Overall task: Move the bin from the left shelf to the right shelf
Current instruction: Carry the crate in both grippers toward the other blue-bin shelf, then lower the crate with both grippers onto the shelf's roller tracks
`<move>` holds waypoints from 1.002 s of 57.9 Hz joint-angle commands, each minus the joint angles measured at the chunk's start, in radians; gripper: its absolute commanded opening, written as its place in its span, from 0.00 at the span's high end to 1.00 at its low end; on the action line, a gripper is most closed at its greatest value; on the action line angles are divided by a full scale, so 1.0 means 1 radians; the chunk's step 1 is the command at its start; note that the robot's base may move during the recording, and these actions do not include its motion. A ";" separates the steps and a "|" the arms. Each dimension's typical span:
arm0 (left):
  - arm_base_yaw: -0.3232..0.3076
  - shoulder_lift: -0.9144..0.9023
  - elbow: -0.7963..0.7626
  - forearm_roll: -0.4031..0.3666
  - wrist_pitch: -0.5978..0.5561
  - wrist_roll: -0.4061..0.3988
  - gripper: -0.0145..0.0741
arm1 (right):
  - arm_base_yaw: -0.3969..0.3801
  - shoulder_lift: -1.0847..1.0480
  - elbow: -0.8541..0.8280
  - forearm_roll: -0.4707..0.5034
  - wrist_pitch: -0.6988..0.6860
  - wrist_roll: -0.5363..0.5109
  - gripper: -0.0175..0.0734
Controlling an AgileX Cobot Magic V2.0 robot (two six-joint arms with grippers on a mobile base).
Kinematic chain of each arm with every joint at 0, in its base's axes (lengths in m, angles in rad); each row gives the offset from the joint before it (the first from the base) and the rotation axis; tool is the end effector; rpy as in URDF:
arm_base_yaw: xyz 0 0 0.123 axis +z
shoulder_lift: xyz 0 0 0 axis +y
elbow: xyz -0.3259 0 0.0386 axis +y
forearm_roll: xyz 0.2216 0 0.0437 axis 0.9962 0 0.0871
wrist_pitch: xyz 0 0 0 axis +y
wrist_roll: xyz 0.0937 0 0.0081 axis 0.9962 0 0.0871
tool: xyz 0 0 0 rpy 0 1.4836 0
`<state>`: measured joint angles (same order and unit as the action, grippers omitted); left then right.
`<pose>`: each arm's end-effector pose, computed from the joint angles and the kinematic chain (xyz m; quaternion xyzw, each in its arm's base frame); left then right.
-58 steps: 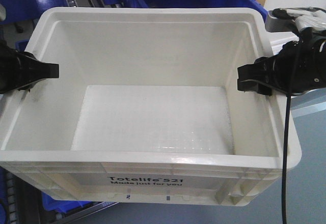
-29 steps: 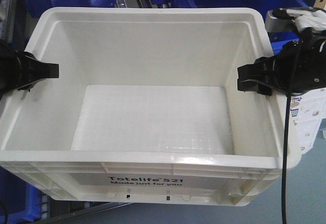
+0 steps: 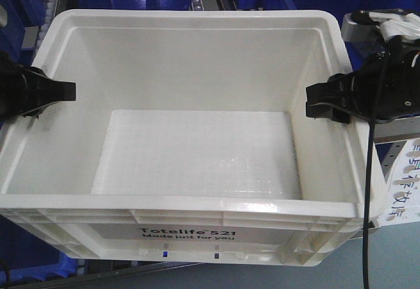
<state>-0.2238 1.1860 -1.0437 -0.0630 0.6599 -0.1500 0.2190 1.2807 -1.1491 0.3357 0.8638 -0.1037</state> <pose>0.2039 -0.0501 0.3898 0.0189 0.9093 -0.1045 0.4023 0.2166 0.0724 0.3904 -0.0893 0.9301 0.1736 0.3112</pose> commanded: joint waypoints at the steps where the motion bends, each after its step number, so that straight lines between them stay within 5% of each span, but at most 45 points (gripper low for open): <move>1: -0.006 -0.037 -0.038 -0.022 -0.130 0.015 0.84 | 0.000 -0.041 -0.039 0.037 -0.085 -0.041 0.81; 58: -0.006 -0.037 -0.038 -0.022 -0.130 0.015 0.84 | 0.000 -0.041 -0.039 0.037 -0.084 -0.041 0.81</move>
<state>-0.2238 1.1860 -1.0437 -0.0630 0.6599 -0.1500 0.2190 1.2807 -1.1491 0.3357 0.8647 -0.1037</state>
